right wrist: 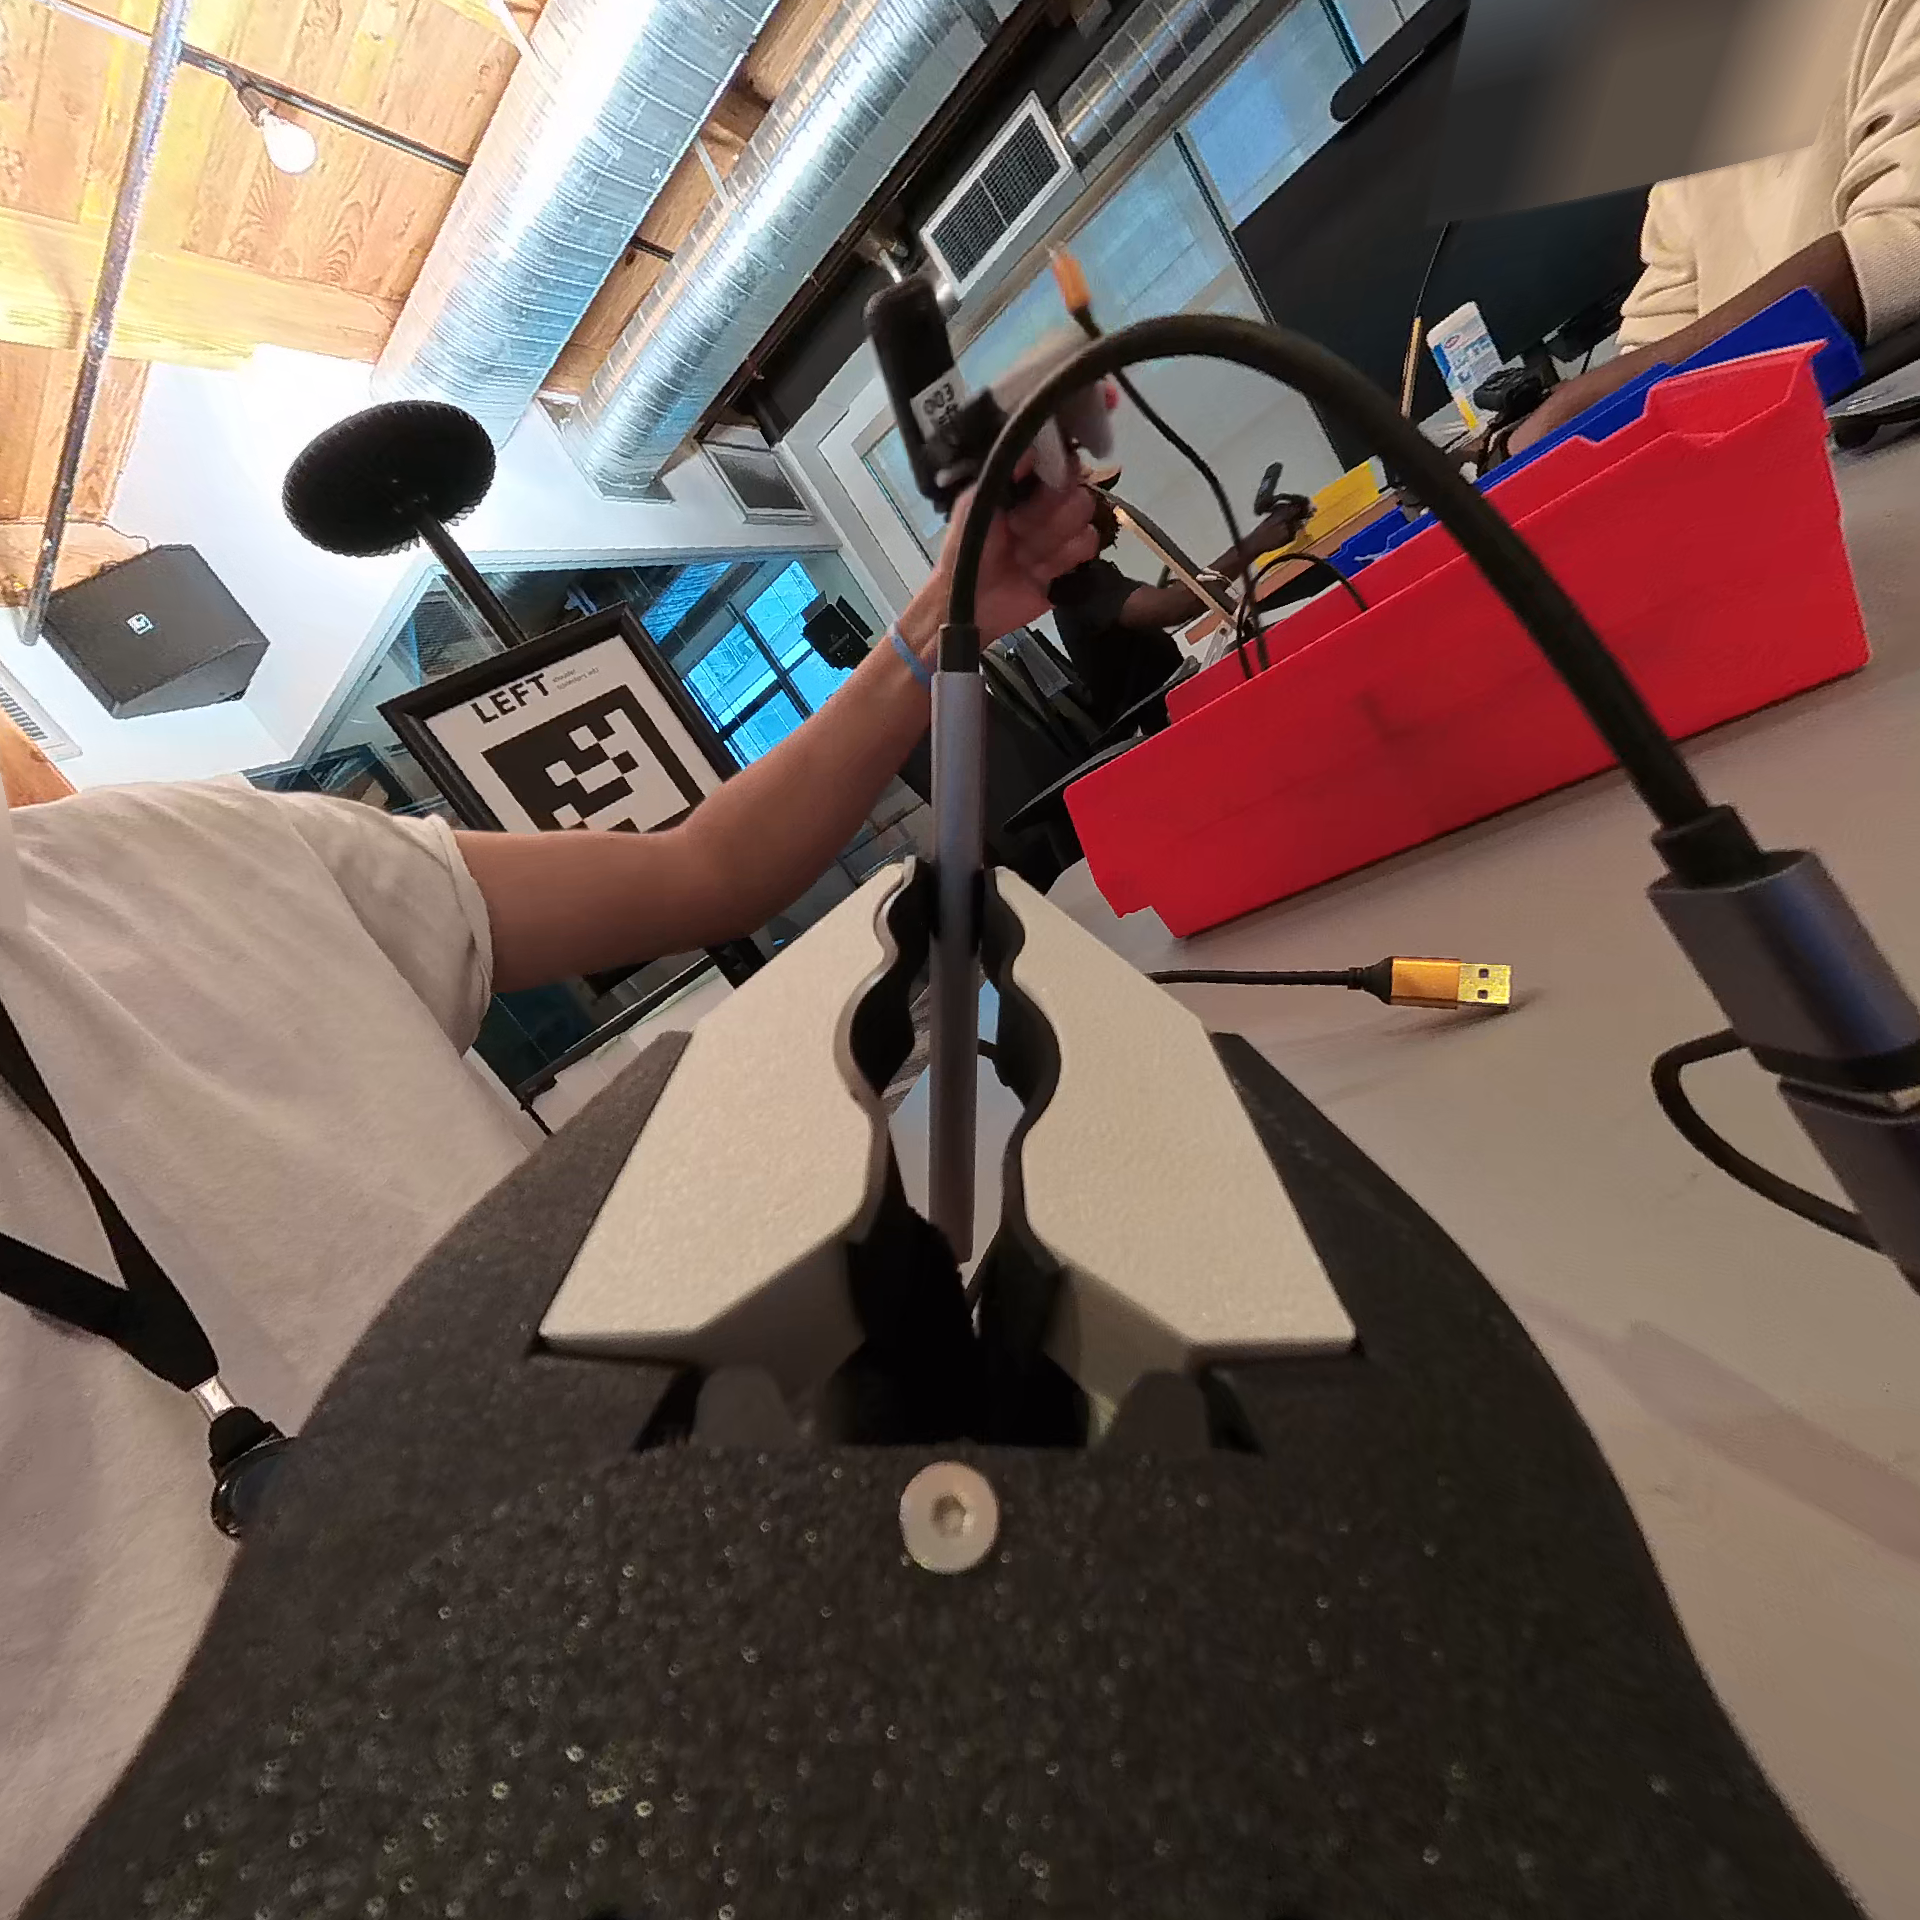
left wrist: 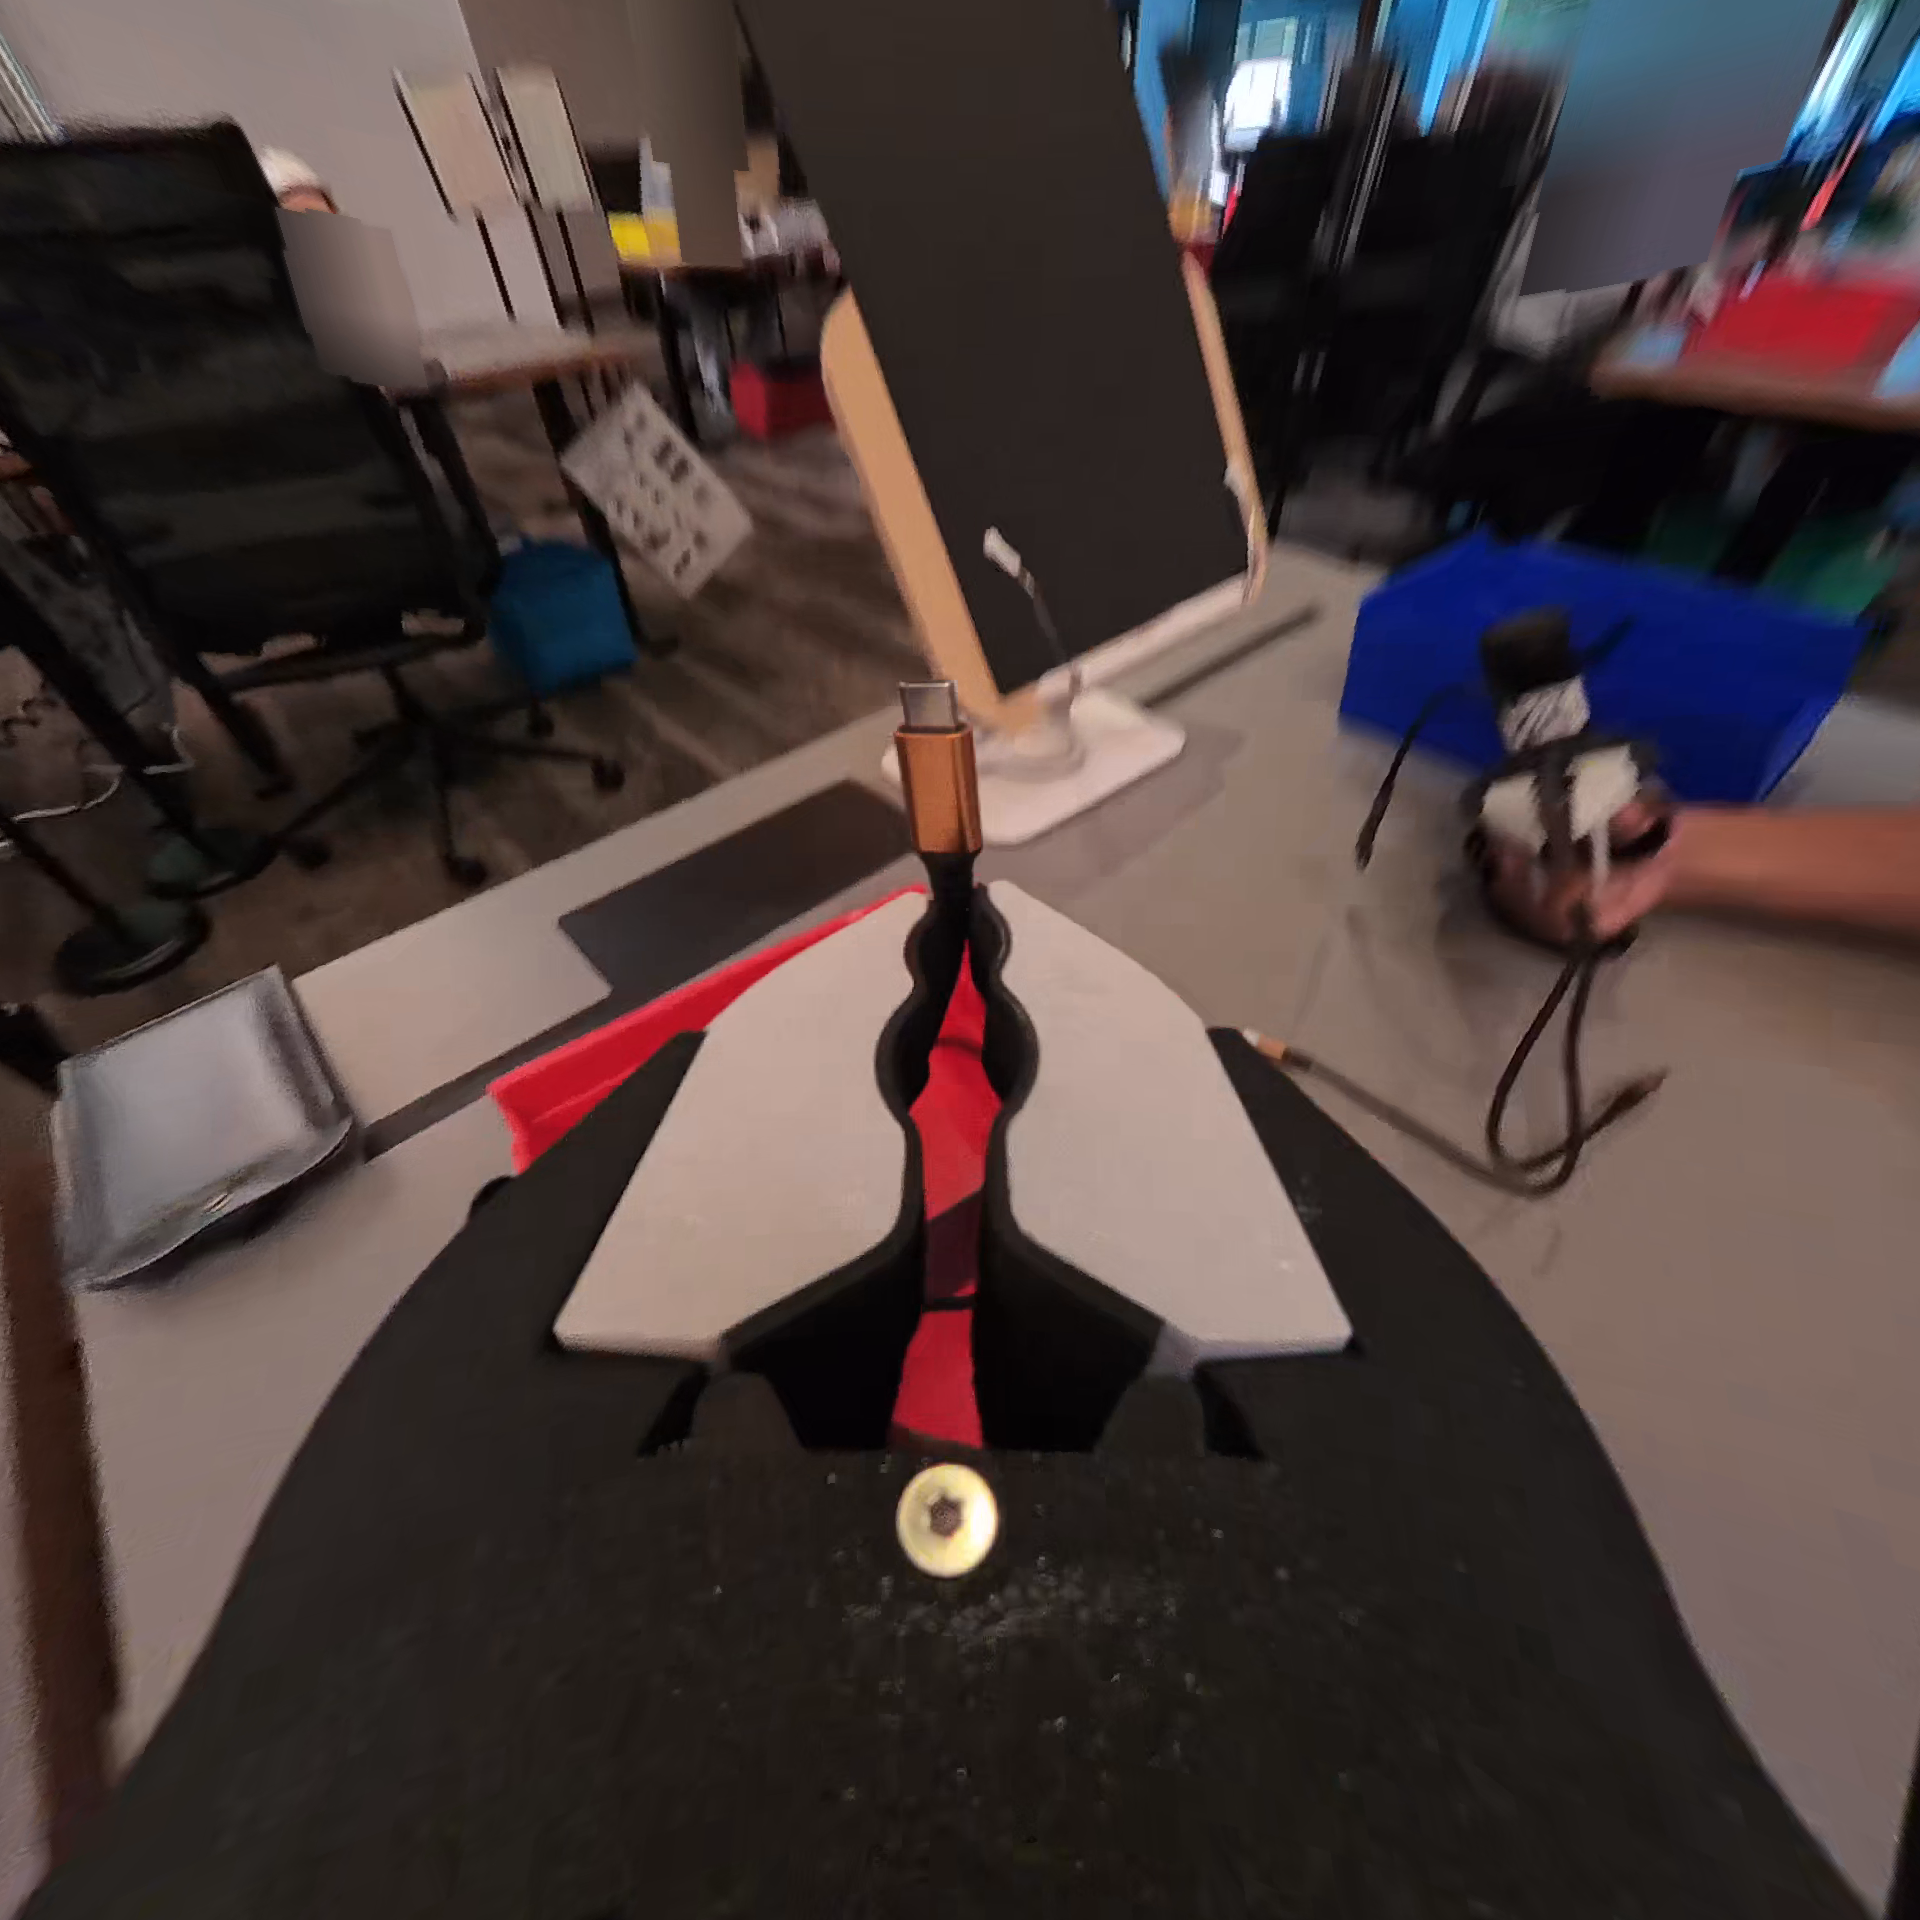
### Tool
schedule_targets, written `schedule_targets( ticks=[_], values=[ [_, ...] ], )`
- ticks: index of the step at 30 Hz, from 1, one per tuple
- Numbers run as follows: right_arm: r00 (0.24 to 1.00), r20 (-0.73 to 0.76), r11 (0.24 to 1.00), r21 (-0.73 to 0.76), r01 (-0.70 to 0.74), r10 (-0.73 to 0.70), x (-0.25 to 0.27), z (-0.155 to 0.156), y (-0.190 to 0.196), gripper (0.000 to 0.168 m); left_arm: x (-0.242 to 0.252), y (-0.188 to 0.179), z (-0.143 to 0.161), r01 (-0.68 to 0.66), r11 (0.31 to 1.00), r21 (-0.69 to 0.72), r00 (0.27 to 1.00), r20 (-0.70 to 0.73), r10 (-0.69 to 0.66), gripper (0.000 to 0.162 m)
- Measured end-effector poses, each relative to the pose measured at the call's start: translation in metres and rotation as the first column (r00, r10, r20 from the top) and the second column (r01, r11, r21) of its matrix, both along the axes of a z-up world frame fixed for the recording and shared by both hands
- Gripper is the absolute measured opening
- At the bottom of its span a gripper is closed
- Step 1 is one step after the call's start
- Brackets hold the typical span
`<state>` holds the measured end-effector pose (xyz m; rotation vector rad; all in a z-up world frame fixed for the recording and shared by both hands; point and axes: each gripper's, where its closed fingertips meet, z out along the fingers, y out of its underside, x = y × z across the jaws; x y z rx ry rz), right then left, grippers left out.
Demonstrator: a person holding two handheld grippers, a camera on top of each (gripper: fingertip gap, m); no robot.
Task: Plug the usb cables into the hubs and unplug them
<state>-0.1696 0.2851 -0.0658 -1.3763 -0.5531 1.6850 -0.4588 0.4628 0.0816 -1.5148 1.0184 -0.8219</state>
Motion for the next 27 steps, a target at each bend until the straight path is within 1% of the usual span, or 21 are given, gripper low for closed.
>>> schedule_targets(
  ticks=[2, 4, 5, 7, 8, 9, 10, 11, 12, 13, 15, 16, 17, 18, 19, 20, 22, 24, 25, 26, 27],
  values=[
    [1.000, -0.001, 1.000, -0.001, 0.005, -0.005, 0.001, 0.001, 0.000, 0.006, 0.002, -0.014, 0.026, 0.022, 1.000, 0.021, 0.995, 0.098, -0.023, 0.004],
    [1.000, -0.003, 1.000, -0.002, 0.012, -0.012, 0.002, 0.002, -0.001, 0.006, 0.006, -0.042, 0.058, 0.059, 0.992, 0.112, 0.993, 0.100, -0.071, 0.004],
    [1.000, -0.003, 1.000, -0.002, 0.017, -0.017, 0.002, 0.002, 0.000, 0.006, 0.008, -0.060, 0.072, 0.086, 0.982, 0.167, 0.994, 0.057, -0.097, 0.004],
    [1.000, -0.002, 1.000, 0.000, 0.027, -0.027, 0.002, 0.003, 0.001, 0.006, 0.014, -0.099, 0.092, 0.143, 0.949, 0.280, 0.987, -0.107, -0.117, 0.004],
    [0.999, 0.000, 0.999, 0.005, 0.034, -0.034, 0.002, 0.003, 0.002, 0.006, 0.017, -0.116, 0.094, 0.173, 0.931, 0.322, 0.970, -0.222, -0.103, 0.004],
    [0.999, -0.001, 0.999, 0.010, 0.038, -0.038, 0.002, 0.003, 0.003, 0.006, 0.019, -0.131, 0.089, 0.199, 0.919, 0.341, 0.933, -0.351, -0.072, 0.004],
    [0.999, -0.003, 0.999, 0.016, 0.041, -0.041, 0.003, 0.003, 0.004, 0.006, 0.021, -0.142, 0.079, 0.221, 0.913, 0.343, 0.875, -0.484, -0.030, 0.004],
    [0.999, -0.001, 0.999, 0.021, 0.045, -0.045, 0.002, 0.003, 0.005, 0.007, 0.023, -0.152, 0.064, 0.239, 0.913, 0.330, 0.798, -0.603, 0.009, 0.004],
    [0.999, 0.004, 0.998, 0.030, 0.047, -0.047, 0.001, 0.002, 0.006, 0.007, 0.027, -0.161, 0.045, 0.259, 0.919, 0.298, 0.718, -0.696, 0.023, 0.004],
    [0.998, 0.011, 0.997, 0.046, 0.054, -0.055, 0.000, 0.002, 0.007, 0.006, 0.036, -0.174, 0.020, 0.294, 0.926, 0.236, 0.646, -0.764, -0.010, 0.004],
    [0.995, 0.038, 0.992, 0.096, 0.085, -0.089, 0.000, -0.001, 0.005, 0.006, 0.063, -0.199, -0.040, 0.373, 0.923, 0.096, 0.529, -0.839, -0.126, 0.004],
    [0.994, 0.048, 0.989, 0.111, 0.097, -0.103, 0.000, -0.001, 0.005, 0.007, 0.078, -0.208, -0.072, 0.395, 0.918, 0.040, 0.494, -0.851, -0.175, 0.004],
    [0.993, 0.061, 0.989, 0.111, 0.098, -0.105, 0.000, -0.003, 0.004, 0.006, 0.093, -0.210, -0.103, 0.391, 0.920, 0.001, 0.478, -0.855, -0.202, 0.004],
    [0.993, 0.062, 0.991, 0.097, 0.090, -0.096, 0.000, -0.004, 0.004, 0.006, 0.106, -0.207, -0.129, 0.368, 0.930, -0.004, 0.478, -0.857, -0.193, 0.004],
    [0.995, 0.055, 0.994, 0.076, 0.081, -0.085, 0.000, -0.005, 0.004, 0.006, 0.118, -0.199, -0.149, 0.338, 0.941, 0.012, 0.493, -0.854, -0.166, 0.004],
    [0.996, 0.045, 0.996, 0.047, 0.073, -0.075, 0.000, -0.006, 0.004, 0.006, 0.131, -0.190, -0.159, 0.300, 0.953, 0.047, 0.532, -0.838, -0.126, 0.004],
    [0.998, 0.034, 0.999, -0.007, 0.045, -0.045, 0.000, -0.007, 0.005, 0.006, 0.164, -0.177, -0.159, 0.238, 0.961, 0.142, 0.647, -0.761, -0.048, 0.004],
    [0.998, 0.035, 0.998, -0.030, 0.050, -0.049, -0.001, -0.008, 0.007, 0.006, 0.189, -0.167, -0.153, 0.178, 0.949, 0.262, 0.709, -0.702, 0.061, 0.004],
    [0.998, 0.047, 0.998, -0.037, 0.050, -0.048, -0.002, -0.009, 0.007, 0.006, 0.199, -0.163, -0.152, 0.152, 0.936, 0.319, 0.718, -0.686, 0.117, 0.004],
    [0.997, 0.061, 0.998, -0.037, 0.050, -0.048, -0.004, -0.010, 0.007, 0.006, 0.208, -0.160, -0.153, 0.136, 0.914, 0.382, 0.712, -0.680, 0.178, 0.004],
    [0.996, 0.071, 0.998, -0.035, 0.052, -0.050, -0.005, -0.011, 0.007, 0.006, 0.214, -0.157, -0.155, 0.132, 0.879, 0.458, 0.689, -0.680, 0.251, 0.004]
  ],
)
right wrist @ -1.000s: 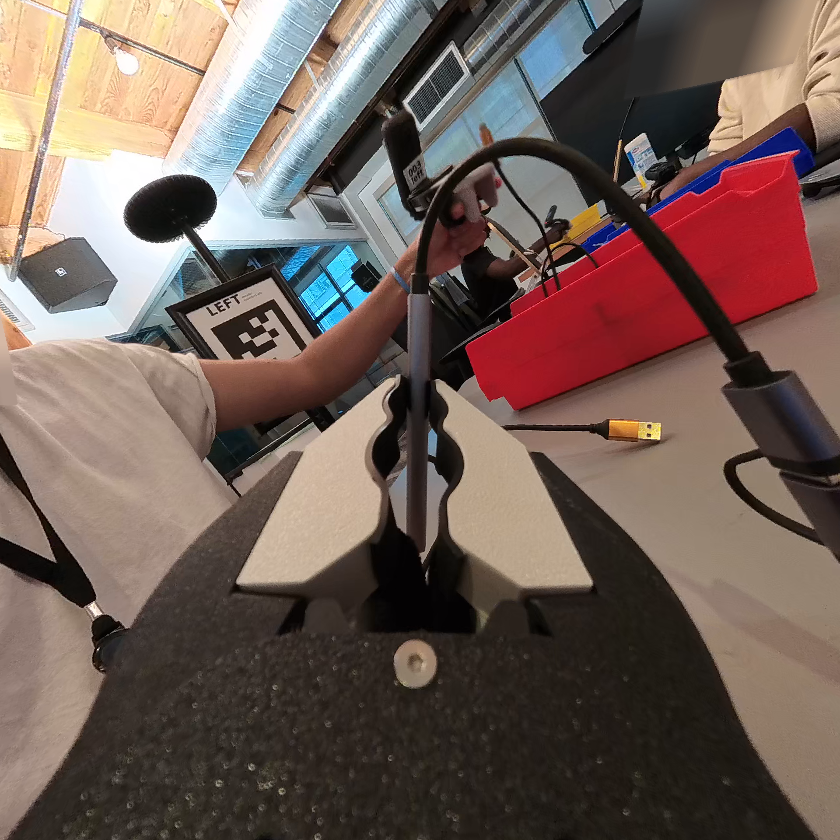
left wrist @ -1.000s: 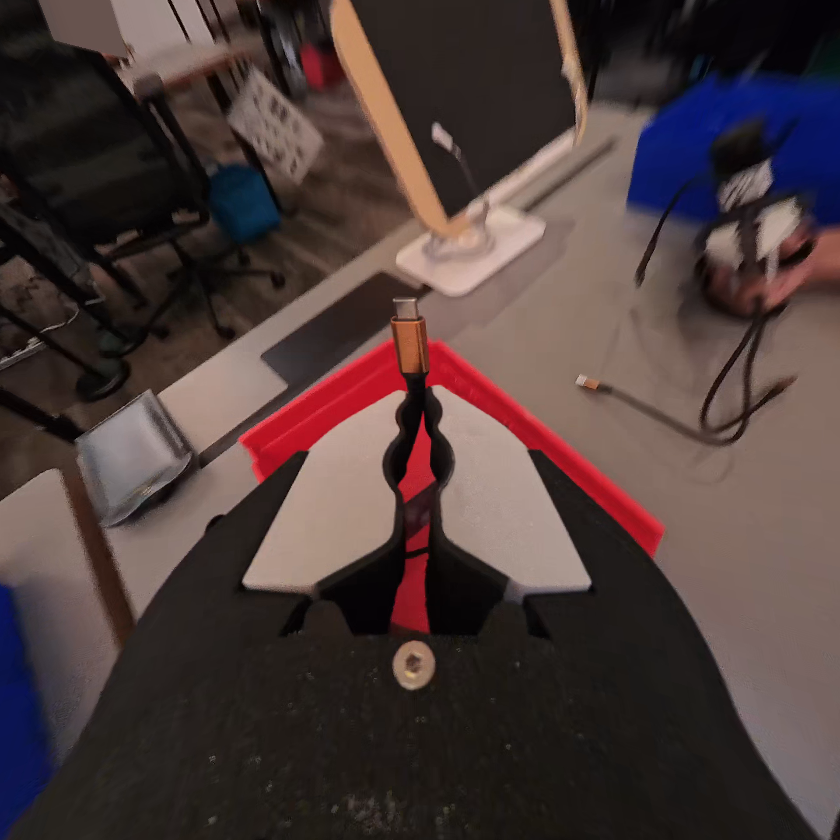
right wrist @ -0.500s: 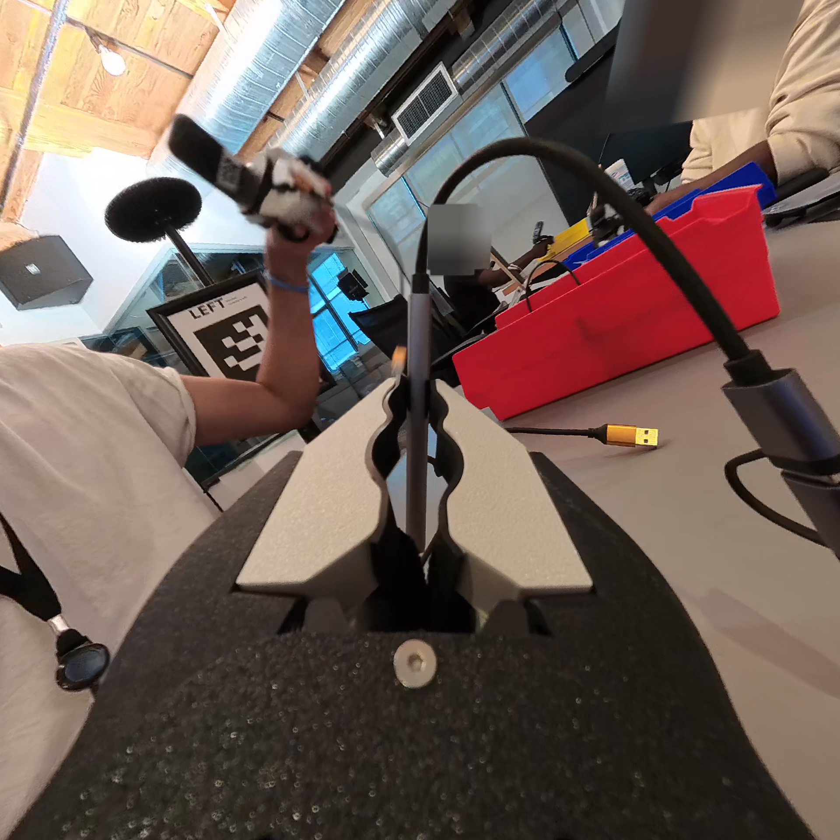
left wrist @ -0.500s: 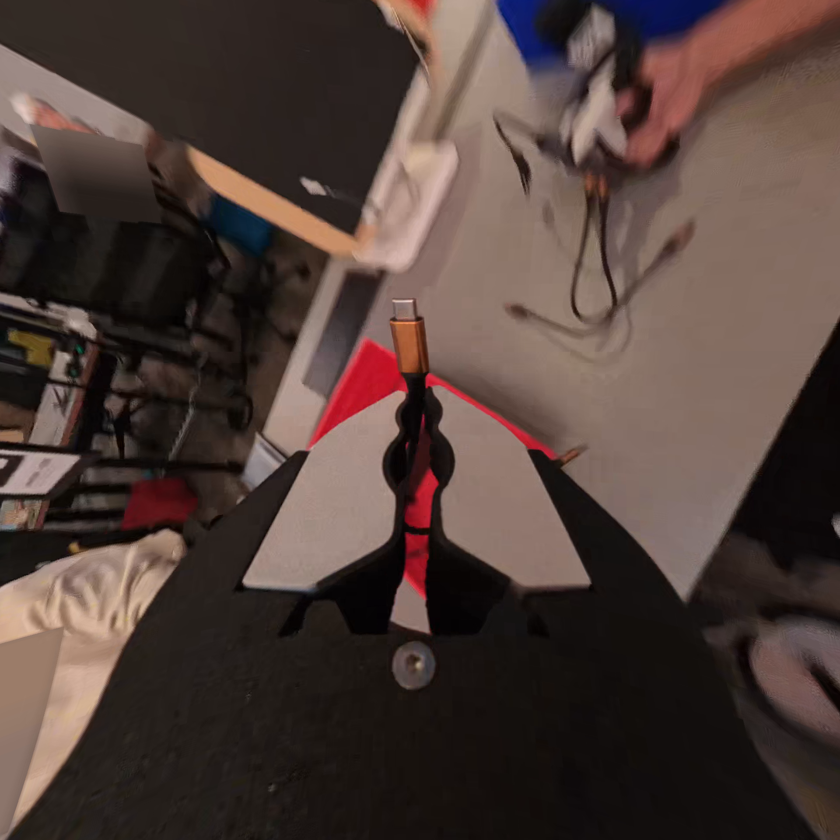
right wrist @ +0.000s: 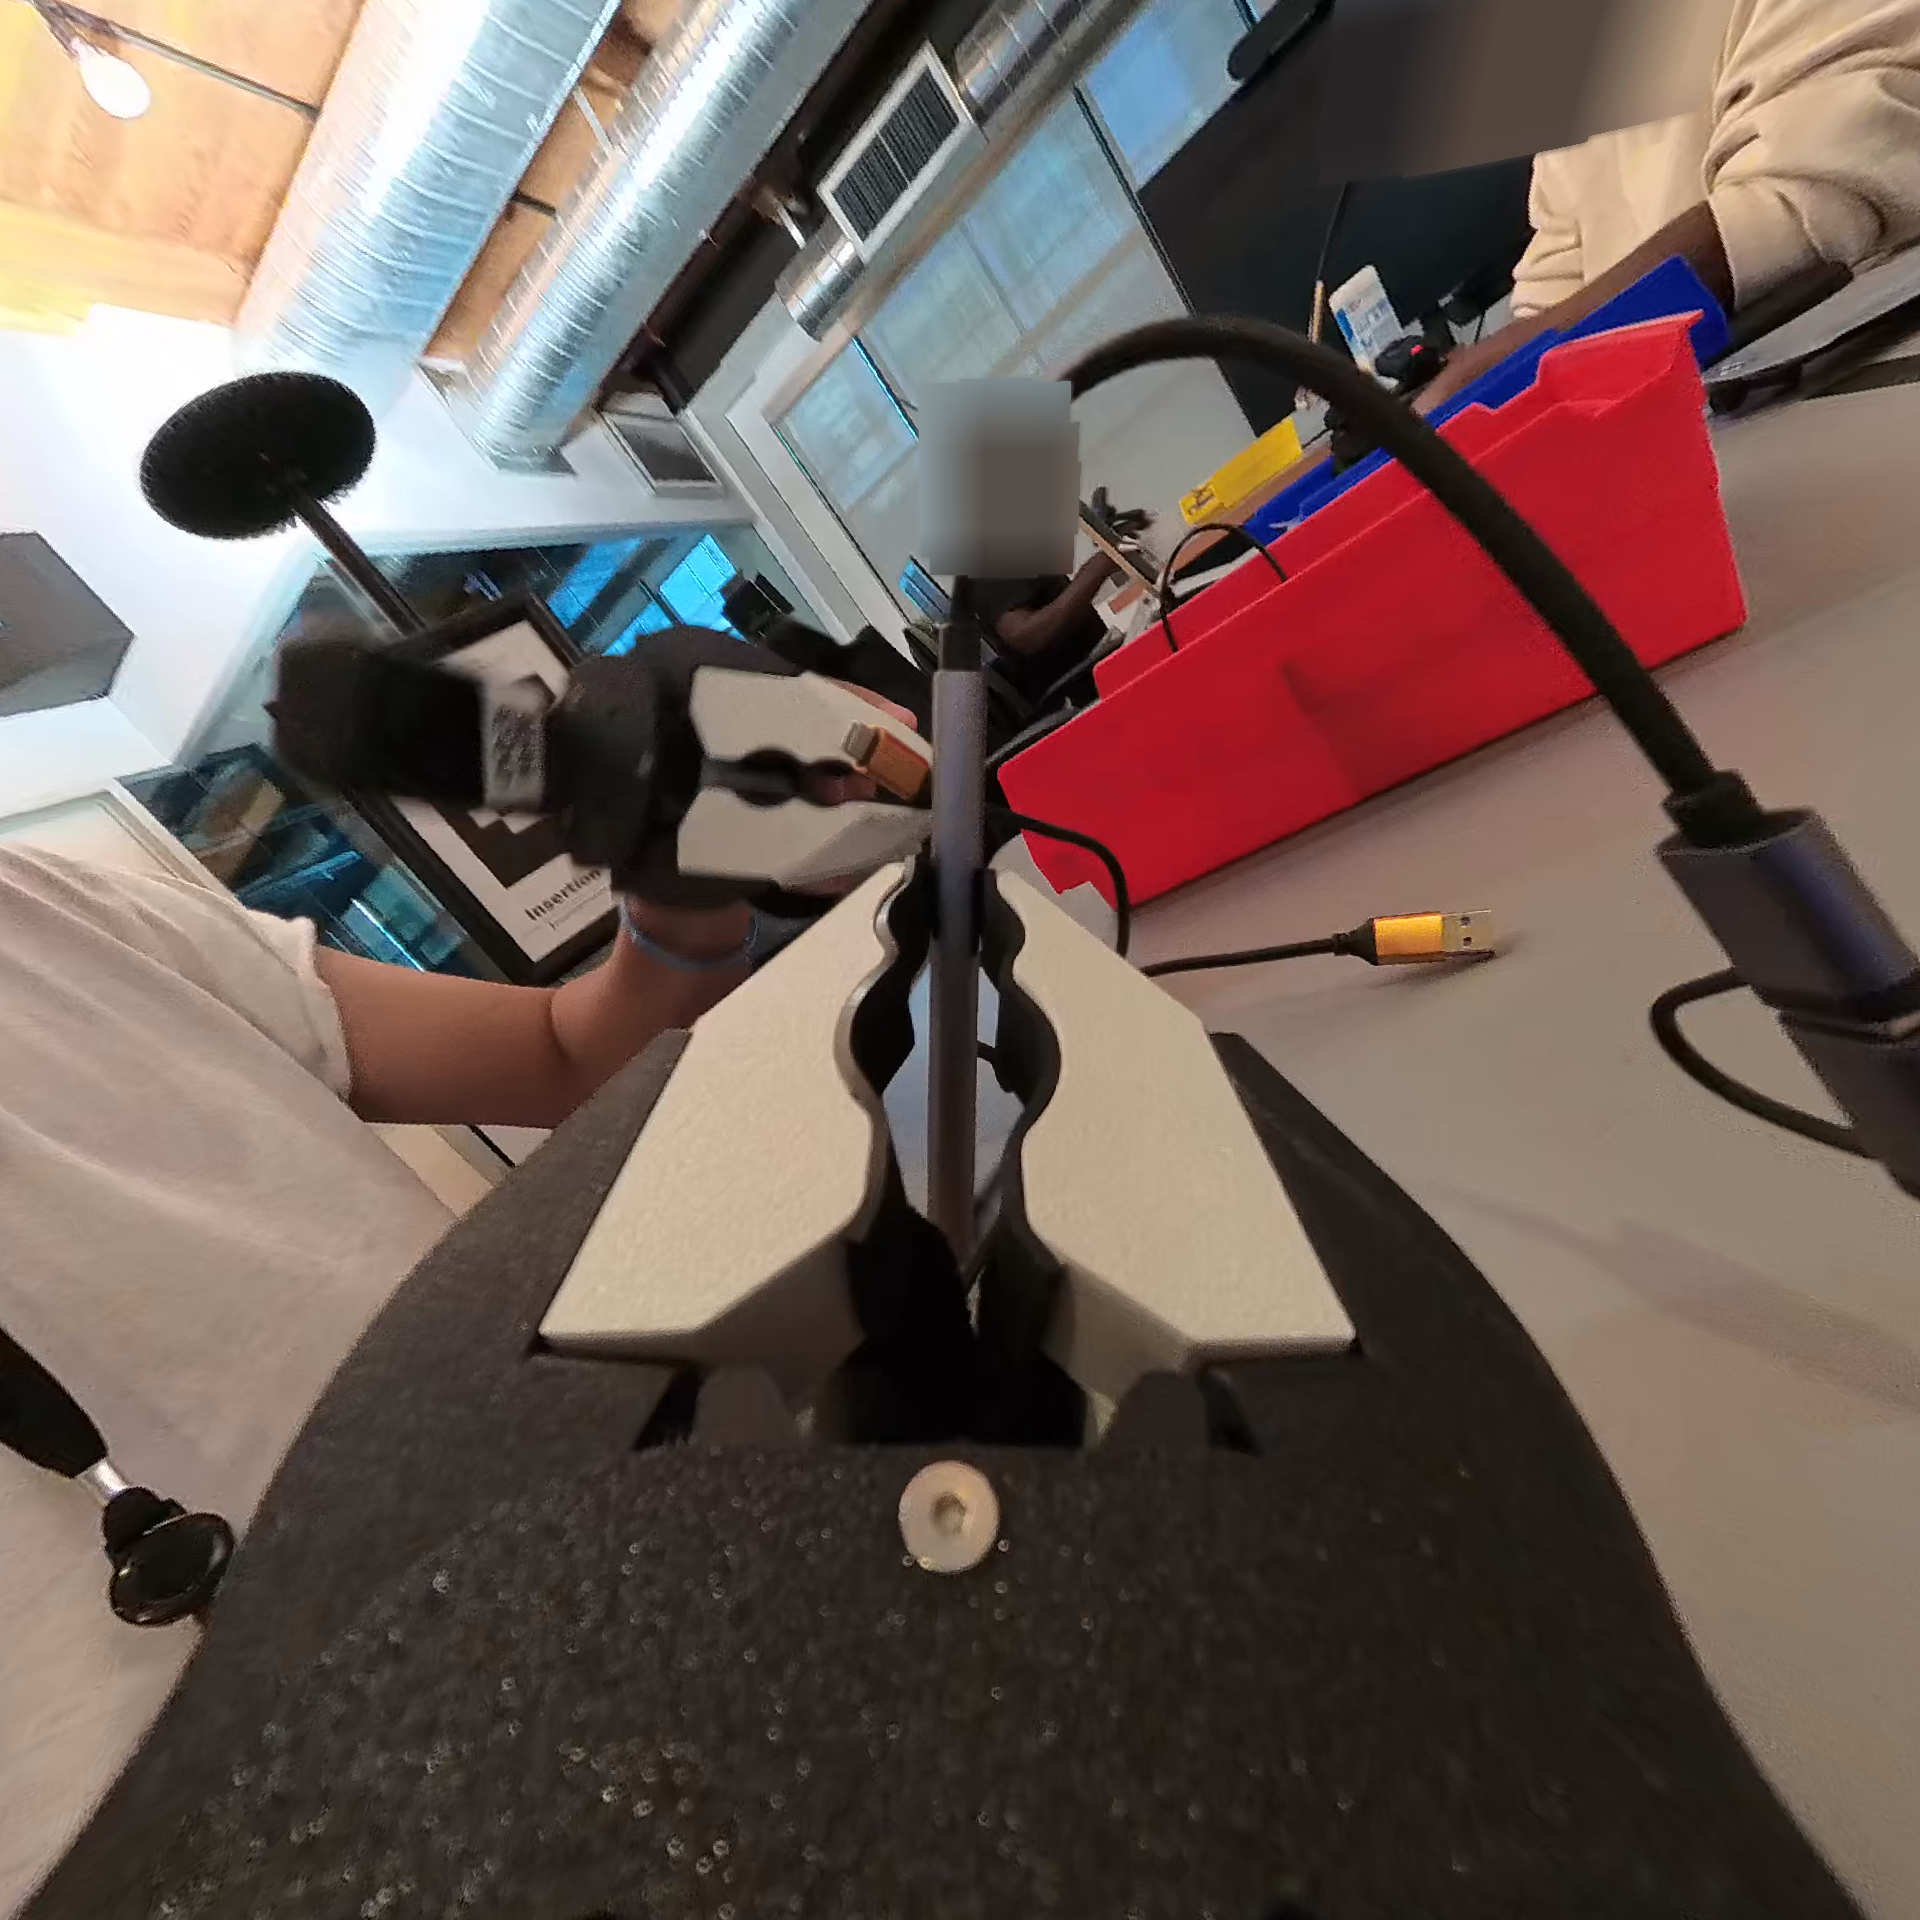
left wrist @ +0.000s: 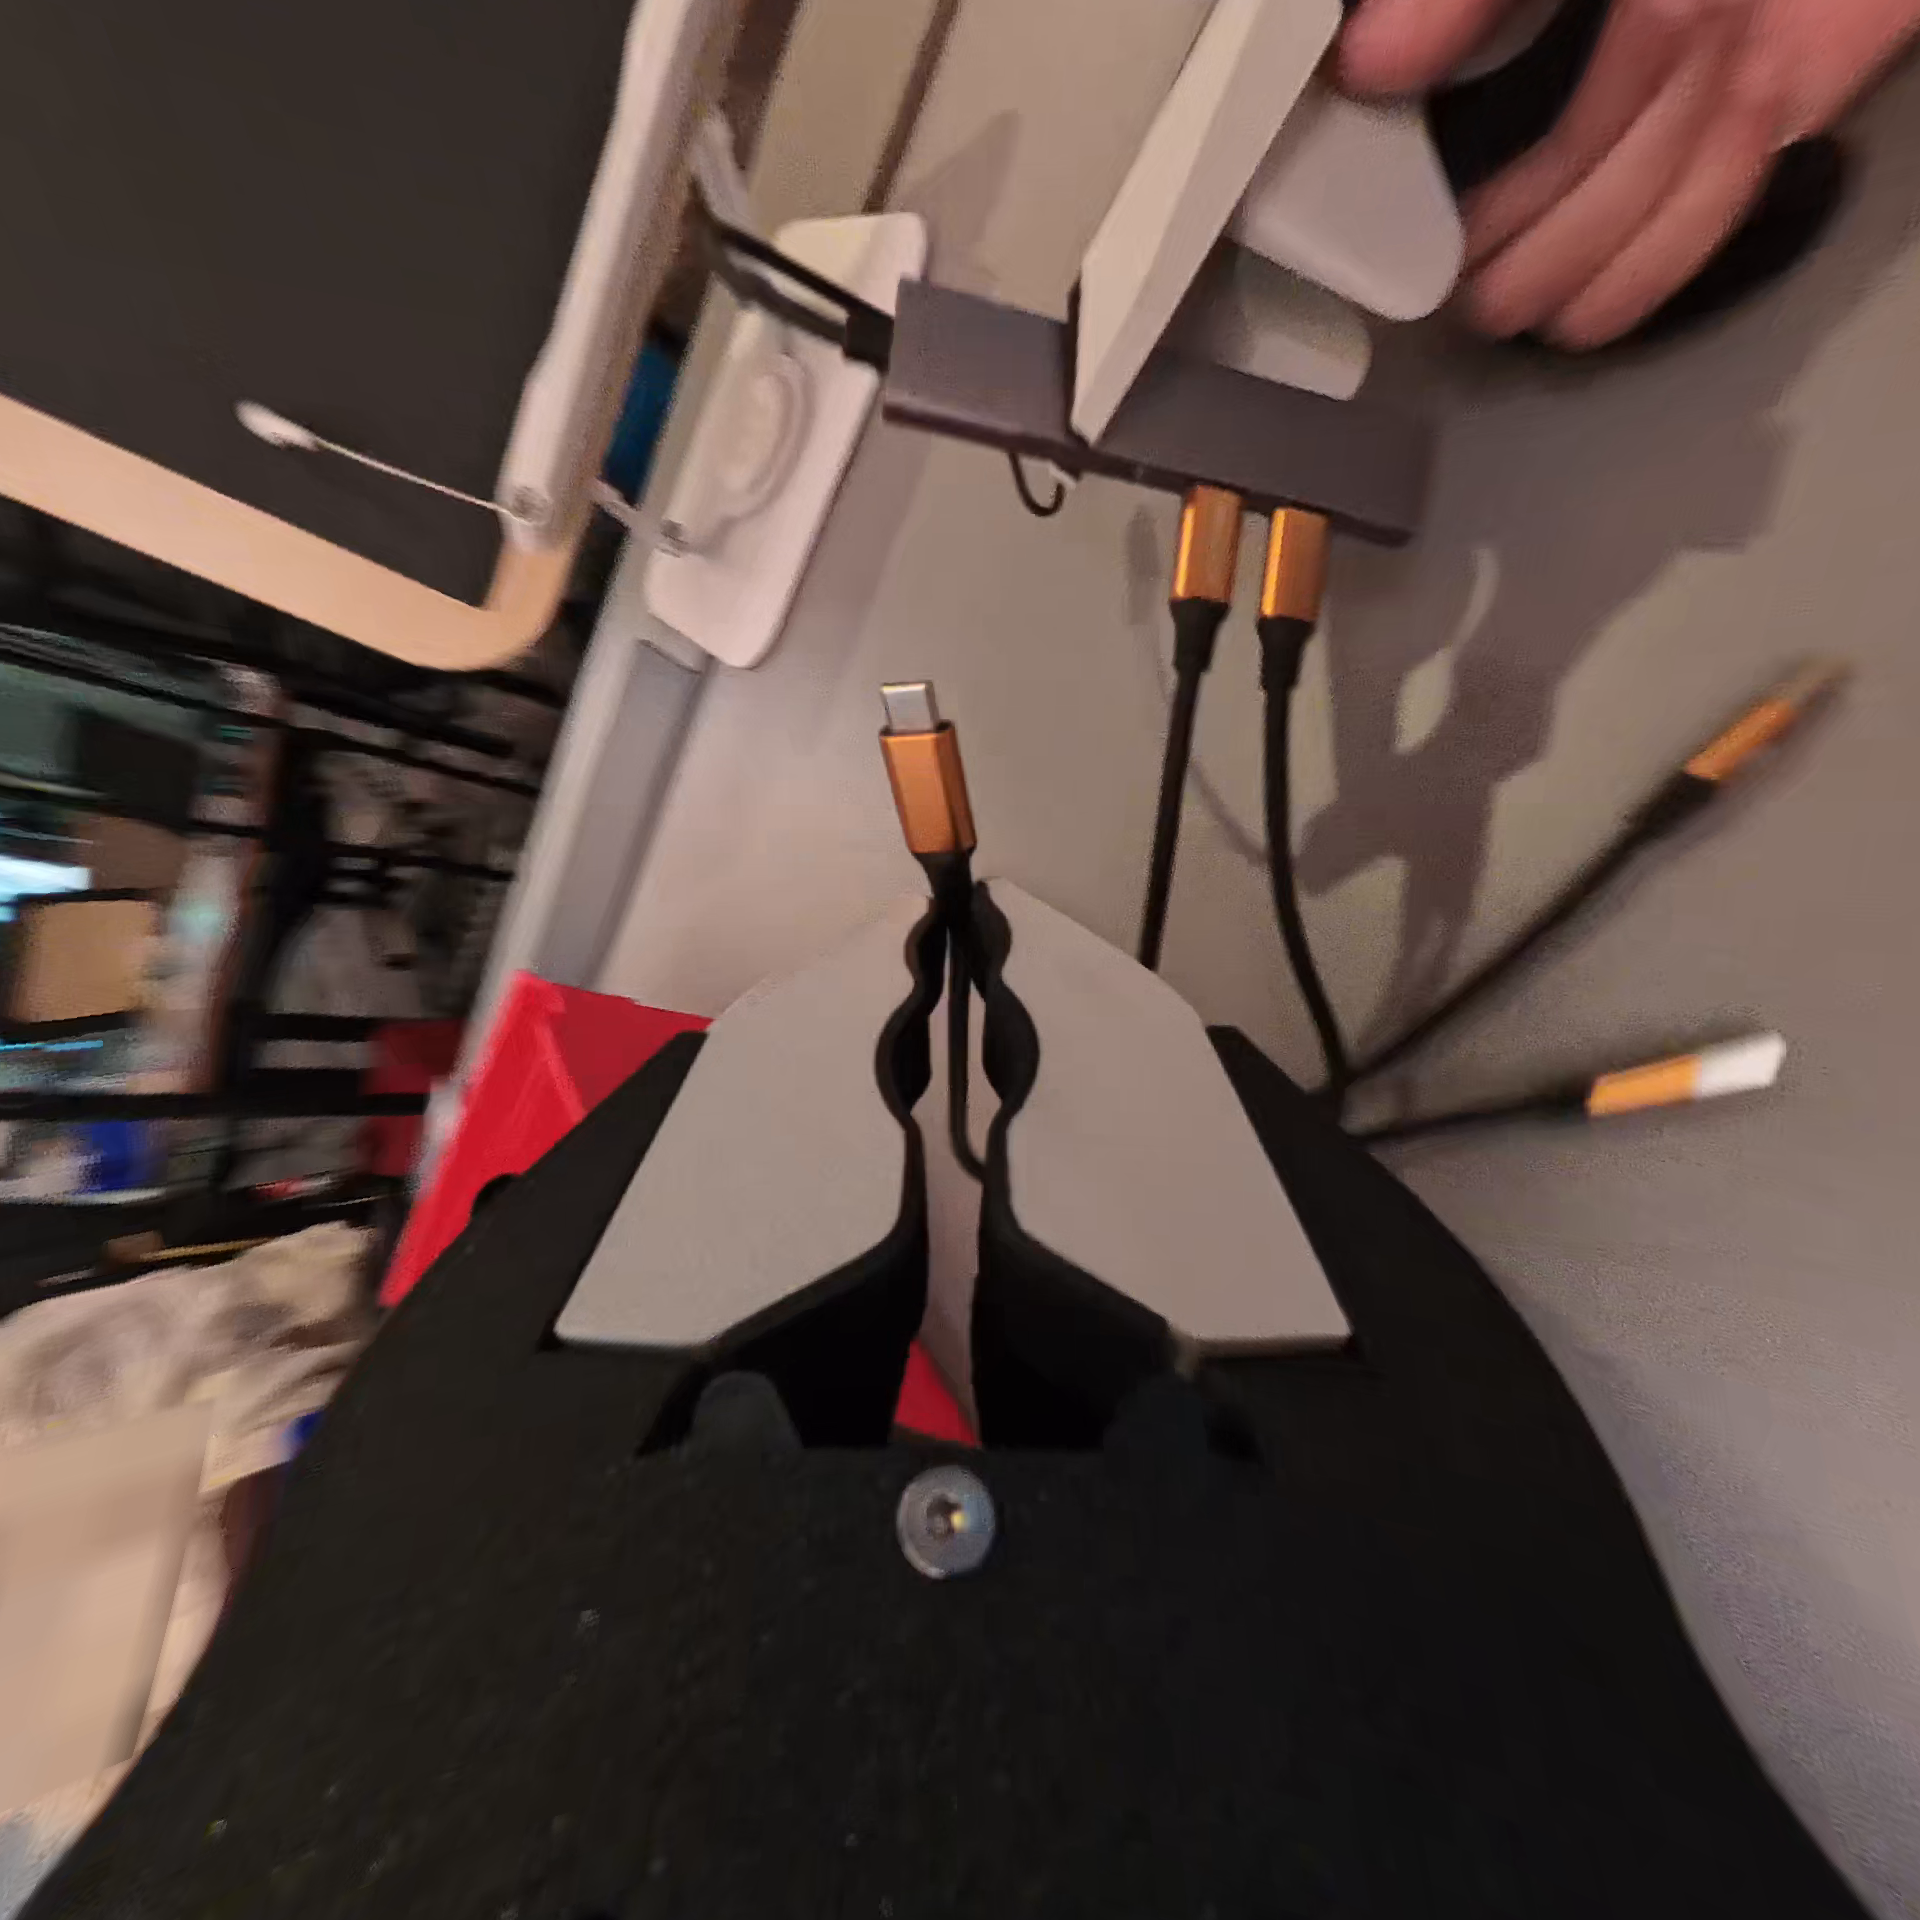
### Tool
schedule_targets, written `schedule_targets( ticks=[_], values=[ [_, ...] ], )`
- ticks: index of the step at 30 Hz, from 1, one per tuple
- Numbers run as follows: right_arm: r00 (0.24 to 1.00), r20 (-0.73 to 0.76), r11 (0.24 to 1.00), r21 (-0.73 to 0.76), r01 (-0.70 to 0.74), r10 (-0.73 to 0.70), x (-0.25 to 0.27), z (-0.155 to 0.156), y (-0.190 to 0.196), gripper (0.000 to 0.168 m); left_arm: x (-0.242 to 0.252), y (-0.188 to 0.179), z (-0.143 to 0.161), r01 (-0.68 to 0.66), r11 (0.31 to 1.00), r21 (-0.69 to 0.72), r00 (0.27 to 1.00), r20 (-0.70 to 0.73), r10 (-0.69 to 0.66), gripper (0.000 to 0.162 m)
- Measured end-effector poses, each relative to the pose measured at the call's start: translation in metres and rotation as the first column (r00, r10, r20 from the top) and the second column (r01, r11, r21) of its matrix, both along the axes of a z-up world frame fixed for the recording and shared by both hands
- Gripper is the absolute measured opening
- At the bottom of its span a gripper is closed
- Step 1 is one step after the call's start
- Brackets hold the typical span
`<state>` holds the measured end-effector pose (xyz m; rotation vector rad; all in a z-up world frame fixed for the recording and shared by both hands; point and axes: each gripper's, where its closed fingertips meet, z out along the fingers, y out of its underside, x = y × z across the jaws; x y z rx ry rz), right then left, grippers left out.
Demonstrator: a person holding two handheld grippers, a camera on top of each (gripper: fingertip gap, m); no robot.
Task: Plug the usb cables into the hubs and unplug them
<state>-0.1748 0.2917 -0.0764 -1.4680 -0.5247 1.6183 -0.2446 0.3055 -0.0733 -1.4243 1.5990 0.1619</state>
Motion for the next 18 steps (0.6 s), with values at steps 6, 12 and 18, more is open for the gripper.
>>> schedule_targets(
  ticks=[6, 12, 18],
  values=[
    [1.000, 0.028, 1.000, 0.001, 0.007, -0.007, -0.004, -0.002, 0.003, 0.007, 0.019, -0.003, -0.031, 0.044, 0.939, 0.341, 0.959, -0.279, 0.056, 0.004],
    [1.000, 0.030, 1.000, -0.017, 0.001, 0.000, -0.004, -0.004, 0.006, 0.006, 0.027, -0.004, -0.034, 0.001, 0.944, 0.331, 0.954, -0.283, 0.098, 0.004],
    [0.993, 0.095, 0.995, 0.084, 0.061, -0.069, -0.010, -0.006, 0.005, 0.007, 0.026, -0.005, -0.035, -0.105, 0.978, 0.181, 0.965, -0.218, 0.144, 0.004]
  ],
)
